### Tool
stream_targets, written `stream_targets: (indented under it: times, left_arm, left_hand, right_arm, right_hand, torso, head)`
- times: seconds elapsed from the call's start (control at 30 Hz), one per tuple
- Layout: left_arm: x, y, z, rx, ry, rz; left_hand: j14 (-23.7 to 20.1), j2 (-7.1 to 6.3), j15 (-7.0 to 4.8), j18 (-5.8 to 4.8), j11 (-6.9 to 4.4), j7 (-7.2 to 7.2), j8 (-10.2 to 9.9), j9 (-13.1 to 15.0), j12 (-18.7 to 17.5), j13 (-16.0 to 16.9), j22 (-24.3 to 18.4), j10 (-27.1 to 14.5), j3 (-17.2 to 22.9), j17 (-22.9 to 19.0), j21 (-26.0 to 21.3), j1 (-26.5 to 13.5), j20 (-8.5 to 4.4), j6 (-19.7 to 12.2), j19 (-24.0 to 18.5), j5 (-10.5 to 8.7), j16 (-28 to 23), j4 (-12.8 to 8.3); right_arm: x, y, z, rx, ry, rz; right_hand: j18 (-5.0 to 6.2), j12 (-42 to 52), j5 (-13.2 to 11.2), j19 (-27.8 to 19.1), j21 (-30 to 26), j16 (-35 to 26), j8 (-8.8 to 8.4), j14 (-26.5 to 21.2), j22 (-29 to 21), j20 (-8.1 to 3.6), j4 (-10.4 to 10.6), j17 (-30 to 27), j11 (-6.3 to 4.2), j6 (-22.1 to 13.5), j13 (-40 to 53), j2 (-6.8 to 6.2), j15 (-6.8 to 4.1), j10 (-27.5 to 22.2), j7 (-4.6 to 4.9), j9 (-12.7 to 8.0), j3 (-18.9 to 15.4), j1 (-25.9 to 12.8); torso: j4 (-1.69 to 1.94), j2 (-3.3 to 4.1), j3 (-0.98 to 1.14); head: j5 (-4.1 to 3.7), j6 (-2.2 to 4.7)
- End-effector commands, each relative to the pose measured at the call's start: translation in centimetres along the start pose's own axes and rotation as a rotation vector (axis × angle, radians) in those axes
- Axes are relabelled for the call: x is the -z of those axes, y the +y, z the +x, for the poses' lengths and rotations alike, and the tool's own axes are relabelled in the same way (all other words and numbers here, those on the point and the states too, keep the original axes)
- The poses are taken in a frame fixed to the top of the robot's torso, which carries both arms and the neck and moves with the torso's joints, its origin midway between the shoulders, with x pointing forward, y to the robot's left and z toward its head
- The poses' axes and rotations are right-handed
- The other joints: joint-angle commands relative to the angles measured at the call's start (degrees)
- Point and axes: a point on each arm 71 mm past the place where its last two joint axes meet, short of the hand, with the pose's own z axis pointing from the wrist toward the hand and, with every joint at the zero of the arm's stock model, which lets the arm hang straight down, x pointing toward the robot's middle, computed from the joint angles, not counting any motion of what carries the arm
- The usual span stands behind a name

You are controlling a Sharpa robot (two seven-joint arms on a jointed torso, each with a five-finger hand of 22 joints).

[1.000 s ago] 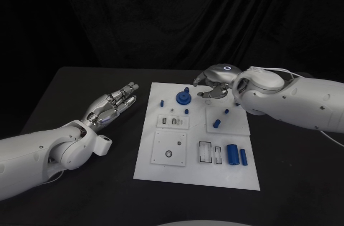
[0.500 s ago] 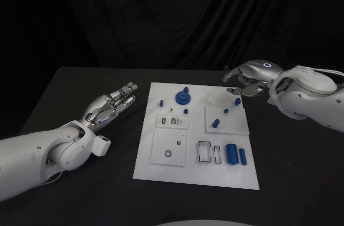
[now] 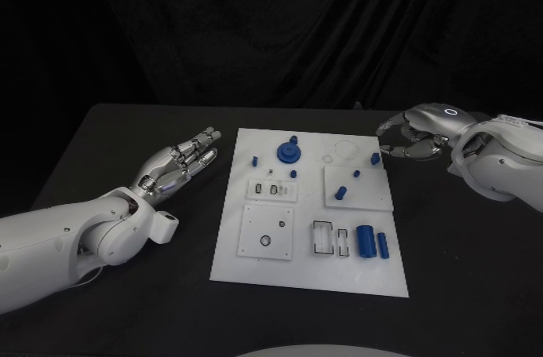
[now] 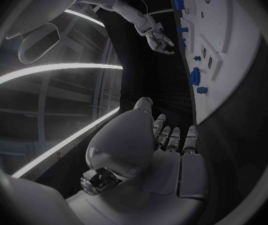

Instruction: Assemble the parts on the task board

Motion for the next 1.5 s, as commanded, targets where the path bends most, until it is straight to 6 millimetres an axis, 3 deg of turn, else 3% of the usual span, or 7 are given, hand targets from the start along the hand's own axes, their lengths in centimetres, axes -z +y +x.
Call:
stream_targets:
  times: [0.03,0.5,0.8,0.97,1.13,1.2,1.5]
  left_arm:
    - [0.0,-0.4,0.1,0.004,0.013,0.061]
    - [0.0,-0.4,0.0,0.003,0.012,0.059]
    - [0.0,-0.4,0.0,0.005,0.014,0.058]
    - [0.0,-0.4,0.0,0.005,0.015,0.057]
    - [0.0,-0.3,0.0,0.006,0.016,0.056]
    - [0.0,-0.3,0.0,0.006,0.016,0.055]
    - [0.0,-0.3,0.0,0.007,0.017,0.055]
  left_hand:
    - [-0.02,0.12,0.44,0.38,0.49,0.11,0.25,0.08,-0.07,0.04,0.08,0.06,0.28,-0.09,-0.15,-0.64,0.47,0.11,0.10,0.09,-0.21,0.04]
    - [-0.02,0.11,0.53,0.39,0.52,0.14,0.24,0.07,-0.08,0.04,0.09,0.04,0.33,-0.09,-0.14,-0.67,0.55,0.09,0.11,0.10,-0.21,0.02]
    - [-0.02,0.11,0.53,0.39,0.52,0.14,0.24,0.07,-0.08,0.04,0.09,0.04,0.33,-0.09,-0.14,-0.67,0.55,0.09,0.11,0.10,-0.21,0.02]
    - [-0.02,0.11,0.53,0.39,0.52,0.14,0.24,0.07,-0.08,0.04,0.09,0.04,0.33,-0.09,-0.14,-0.67,0.55,0.09,0.11,0.10,-0.21,0.02]
    - [-0.02,0.11,0.53,0.39,0.52,0.14,0.24,0.07,-0.08,0.04,0.09,0.04,0.33,-0.09,-0.14,-0.67,0.55,0.09,0.11,0.10,-0.21,0.02]
    - [-0.02,0.11,0.53,0.39,0.52,0.14,0.24,0.07,-0.08,0.04,0.09,0.04,0.33,-0.09,-0.14,-0.67,0.55,0.09,0.11,0.10,-0.21,0.02]
    - [-0.02,0.12,0.61,0.39,0.57,0.17,0.23,0.06,-0.07,0.04,0.09,0.05,0.40,-0.09,-0.13,-0.71,0.63,0.06,0.12,0.09,-0.21,0.01]
  right_arm:
    - [0.2,-0.2,0.4,-0.001,0.002,0.013]
    - [0.5,-0.8,2.3,-0.004,0.060,0.043]
    - [0.1,-0.9,2.9,-0.001,0.077,0.064]
    - [-0.1,-0.9,2.9,0.000,0.076,0.064]
    - [-0.2,-0.8,3.0,0.002,0.071,0.058]
    - [-0.2,-0.8,3.0,0.002,0.069,0.054]
    - [-0.5,-0.6,3.2,0.002,0.069,0.045]
  right_hand:
    - [-0.13,0.15,-17.95,4.11,0.08,0.17,0.05,5.88,14.06,-0.61,-0.22,15.09,-0.48,0.47,15.10,0.43,-0.37,6.11,0.06,-0.90,-3.16,-1.02]
    - [-0.08,0.15,-18.51,3.99,-0.10,0.17,0.01,5.88,13.99,-0.45,0.55,15.09,-0.26,0.46,15.10,-0.56,-0.26,6.11,0.22,-1.65,-3.74,0.55]
    - [-0.04,0.15,-18.70,3.90,-0.24,0.17,0.47,5.88,13.94,-0.38,0.65,15.09,-0.14,1.41,15.10,-0.61,-0.20,6.11,0.38,-1.79,-3.97,1.38]
    - [0.00,0.15,-15.00,3.80,-0.39,0.17,0.75,5.88,13.89,-0.29,0.54,15.09,-0.01,2.24,15.10,0.56,-0.11,6.11,0.48,-2.17,-3.53,2.80]
    - [0.02,0.15,-6.86,3.74,-0.50,0.17,0.92,5.88,13.87,-0.33,0.22,15.09,-0.06,3.26,15.10,1.51,-0.19,6.11,0.40,-2.83,-3.15,3.61]
    - [0.03,0.15,-4.88,3.73,-0.52,0.17,0.97,5.88,13.86,-0.36,0.13,15.09,-0.08,3.52,15.10,1.58,-0.23,6.11,0.36,-2.94,-2.98,3.85]
    - [0.05,0.15,-3.03,3.68,-0.60,0.17,0.95,5.88,13.83,-0.40,0.05,15.09,-0.11,3.72,15.10,1.62,-0.25,6.11,0.34,-3.14,-2.78,4.11]
  torso:
    - [0.19,0.02,-0.06]
    - [0.00,0.00,-0.05]
    - [0.12,0.04,-0.01]
    - [0.13,0.05,-0.02]
    - [0.12,0.01,-0.06]
    - [0.13,0.01,-0.07]
    - [0.13,-0.03,-0.09]
  head:
    - [-0.19,-0.06]
    - [0.03,-0.26]
    - [-0.09,-0.41]
    - [-0.12,-0.39]
    - [-0.07,-0.39]
    - [-0.08,-0.40]
    - [-0.13,-0.46]
